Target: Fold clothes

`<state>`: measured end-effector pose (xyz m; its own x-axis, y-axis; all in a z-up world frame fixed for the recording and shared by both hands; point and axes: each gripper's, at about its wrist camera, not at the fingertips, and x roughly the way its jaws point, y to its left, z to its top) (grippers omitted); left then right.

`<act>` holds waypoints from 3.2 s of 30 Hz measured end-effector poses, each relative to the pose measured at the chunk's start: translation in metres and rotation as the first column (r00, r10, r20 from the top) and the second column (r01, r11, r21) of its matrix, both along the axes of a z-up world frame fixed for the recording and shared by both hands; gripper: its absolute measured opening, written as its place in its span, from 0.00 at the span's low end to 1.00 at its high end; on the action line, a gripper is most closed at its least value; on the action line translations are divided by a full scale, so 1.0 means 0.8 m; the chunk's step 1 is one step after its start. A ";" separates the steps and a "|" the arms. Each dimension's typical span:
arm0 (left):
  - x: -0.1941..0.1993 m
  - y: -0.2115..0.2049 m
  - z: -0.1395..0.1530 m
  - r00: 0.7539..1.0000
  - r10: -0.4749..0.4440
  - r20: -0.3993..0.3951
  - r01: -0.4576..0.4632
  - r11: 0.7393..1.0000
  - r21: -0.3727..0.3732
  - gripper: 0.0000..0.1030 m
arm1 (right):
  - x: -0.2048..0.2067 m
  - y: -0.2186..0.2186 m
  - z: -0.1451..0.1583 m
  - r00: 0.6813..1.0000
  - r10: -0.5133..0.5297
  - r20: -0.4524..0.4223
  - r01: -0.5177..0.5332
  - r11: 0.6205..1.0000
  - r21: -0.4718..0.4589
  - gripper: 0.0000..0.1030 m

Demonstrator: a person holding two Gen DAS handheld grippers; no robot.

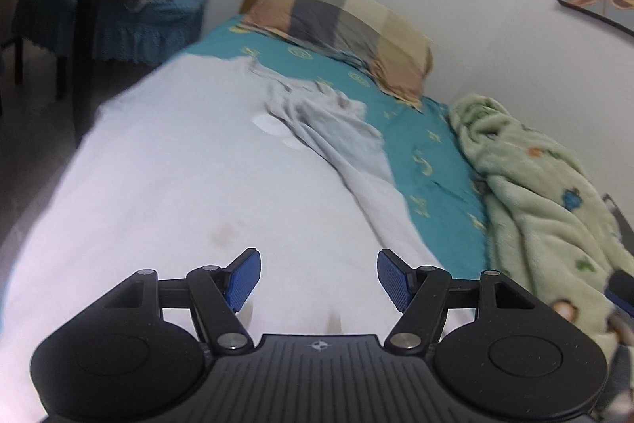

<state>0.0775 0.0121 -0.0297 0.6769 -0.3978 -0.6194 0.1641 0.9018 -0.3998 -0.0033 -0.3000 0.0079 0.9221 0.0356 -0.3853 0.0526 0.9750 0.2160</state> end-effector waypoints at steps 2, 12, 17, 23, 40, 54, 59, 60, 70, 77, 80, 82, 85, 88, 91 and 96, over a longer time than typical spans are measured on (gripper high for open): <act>-0.014 -0.031 0.003 0.999 -0.045 -0.008 0.045 0.999 -0.013 0.65 | -0.005 -0.015 0.002 0.998 -0.057 0.027 0.057 0.998 -0.006 0.73; -0.038 -0.225 -0.031 0.958 -0.273 -0.083 0.277 0.960 0.042 0.58 | -0.016 -0.087 -0.011 0.986 -0.159 0.039 0.152 0.978 0.141 0.73; -0.031 -0.295 -0.061 0.929 -0.346 -0.131 0.365 0.917 0.161 0.41 | -0.006 -0.098 -0.028 0.987 -0.159 0.009 0.155 0.973 0.169 0.73; -0.023 -0.302 -0.099 0.932 -0.297 -0.206 0.346 0.900 0.266 0.01 | 0.003 -0.107 -0.040 0.986 -0.165 -0.010 0.164 0.969 0.183 0.73; -0.029 0.001 -0.042 0.931 -0.070 -0.358 0.035 0.994 -0.104 0.01 | 0.029 -0.063 -0.057 0.986 0.059 -0.155 -0.028 0.981 0.192 0.73; -0.042 -0.025 -0.055 0.937 -0.114 -0.331 0.120 0.993 -0.003 0.52 | 0.065 -0.017 -0.084 0.923 0.209 -0.324 -0.153 0.970 0.189 0.73; -0.048 -0.042 -0.082 0.917 -0.136 -0.374 0.184 0.979 0.094 0.06 | 0.065 -0.002 -0.081 0.912 0.270 -0.309 -0.223 0.958 0.181 0.73; -0.050 -0.043 -0.083 0.914 -0.140 -0.382 0.190 0.977 0.096 0.02 | 0.065 0.001 -0.081 0.909 0.284 -0.306 -0.236 0.954 0.183 0.73; -0.062 -0.036 -0.080 0.901 -0.114 -0.418 0.191 0.970 0.147 0.02 | 0.073 0.005 -0.091 0.891 0.278 -0.358 -0.233 0.959 0.163 0.73; -0.040 0.003 -0.028 0.910 -0.091 -0.403 0.090 0.996 -0.022 0.54 | 0.058 0.008 -0.081 0.904 0.257 -0.340 -0.224 0.965 0.135 0.73; -0.016 0.055 -0.005 0.920 -0.024 -0.391 -0.025 0.992 -0.120 0.68 | 0.052 0.012 -0.074 0.915 0.252 -0.316 -0.225 0.967 0.121 0.73; 0.009 0.109 0.006 0.922 0.051 -0.383 -0.128 0.976 -0.177 0.71 | 0.053 0.015 -0.074 0.916 0.248 -0.314 -0.225 0.968 0.109 0.73; 0.058 0.195 -0.003 0.889 0.211 -0.406 -0.341 0.897 -0.281 0.75 | 0.064 0.016 -0.083 0.911 0.232 -0.341 -0.205 0.972 0.115 0.73; 0.099 0.280 -0.031 0.819 0.328 -0.471 -0.534 0.737 -0.415 0.75 | 0.078 0.015 -0.095 0.902 0.218 -0.374 -0.175 0.974 0.144 0.73; 0.139 0.339 -0.064 0.749 0.405 -0.523 -0.647 0.619 -0.446 0.75 | 0.093 0.019 -0.107 0.893 0.210 -0.398 -0.149 0.973 0.178 0.73; 0.213 0.382 -0.140 0.660 0.441 -0.608 -0.750 0.439 -0.496 0.75 | 0.117 0.034 -0.125 0.876 0.220 -0.430 -0.151 0.970 0.190 0.73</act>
